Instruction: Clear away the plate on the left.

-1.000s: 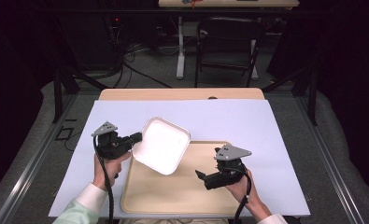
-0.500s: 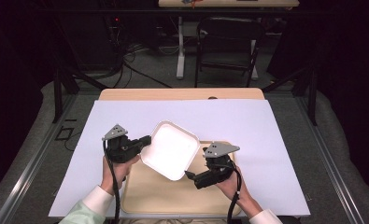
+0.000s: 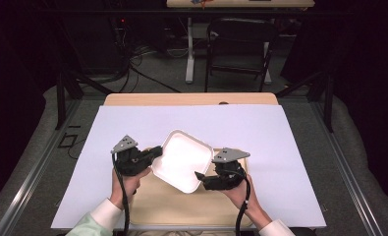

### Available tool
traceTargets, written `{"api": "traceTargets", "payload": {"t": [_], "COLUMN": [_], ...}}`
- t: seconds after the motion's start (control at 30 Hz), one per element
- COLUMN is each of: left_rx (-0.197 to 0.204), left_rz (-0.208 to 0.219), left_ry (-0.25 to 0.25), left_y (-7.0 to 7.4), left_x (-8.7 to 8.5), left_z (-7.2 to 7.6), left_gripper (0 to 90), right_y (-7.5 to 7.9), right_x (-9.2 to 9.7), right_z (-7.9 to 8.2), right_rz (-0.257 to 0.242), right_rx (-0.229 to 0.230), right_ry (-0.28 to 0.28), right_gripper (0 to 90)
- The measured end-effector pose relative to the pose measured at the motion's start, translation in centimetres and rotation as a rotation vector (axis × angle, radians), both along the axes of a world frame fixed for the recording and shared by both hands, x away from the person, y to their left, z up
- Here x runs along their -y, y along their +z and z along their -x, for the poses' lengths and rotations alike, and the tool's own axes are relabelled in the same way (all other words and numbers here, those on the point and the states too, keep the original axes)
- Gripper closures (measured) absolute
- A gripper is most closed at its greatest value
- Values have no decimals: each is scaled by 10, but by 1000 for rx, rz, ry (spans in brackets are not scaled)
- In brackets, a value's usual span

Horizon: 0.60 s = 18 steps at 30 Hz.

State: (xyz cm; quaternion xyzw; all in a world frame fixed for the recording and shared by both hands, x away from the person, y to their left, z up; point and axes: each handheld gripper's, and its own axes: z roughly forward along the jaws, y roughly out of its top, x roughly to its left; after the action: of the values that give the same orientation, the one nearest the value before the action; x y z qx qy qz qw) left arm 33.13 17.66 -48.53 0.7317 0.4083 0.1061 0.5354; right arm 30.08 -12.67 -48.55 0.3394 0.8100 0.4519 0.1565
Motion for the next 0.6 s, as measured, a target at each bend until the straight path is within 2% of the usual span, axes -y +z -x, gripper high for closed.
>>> {"api": "traceTargets", "payload": {"t": [0.1, 0.33, 0.6], "left_rx": [-6, -10, -15], "left_rz": [6, -17, -23], "left_ry": [-2, -35, -55], "left_y": [-2, -4, -4], "left_x": [0, 2, 4], "left_z": [2, 10, 19], "left_gripper": [867, 856, 848], "right_y": [0, 1, 5], "right_x": [1, 6, 11], "right_z": [-1, 0, 2], "right_rz": [7, 5, -2], "right_rx": [-11, 1, 16], "right_ry": [-13, -28, -28], "right_gripper": [410, 553, 634]}}
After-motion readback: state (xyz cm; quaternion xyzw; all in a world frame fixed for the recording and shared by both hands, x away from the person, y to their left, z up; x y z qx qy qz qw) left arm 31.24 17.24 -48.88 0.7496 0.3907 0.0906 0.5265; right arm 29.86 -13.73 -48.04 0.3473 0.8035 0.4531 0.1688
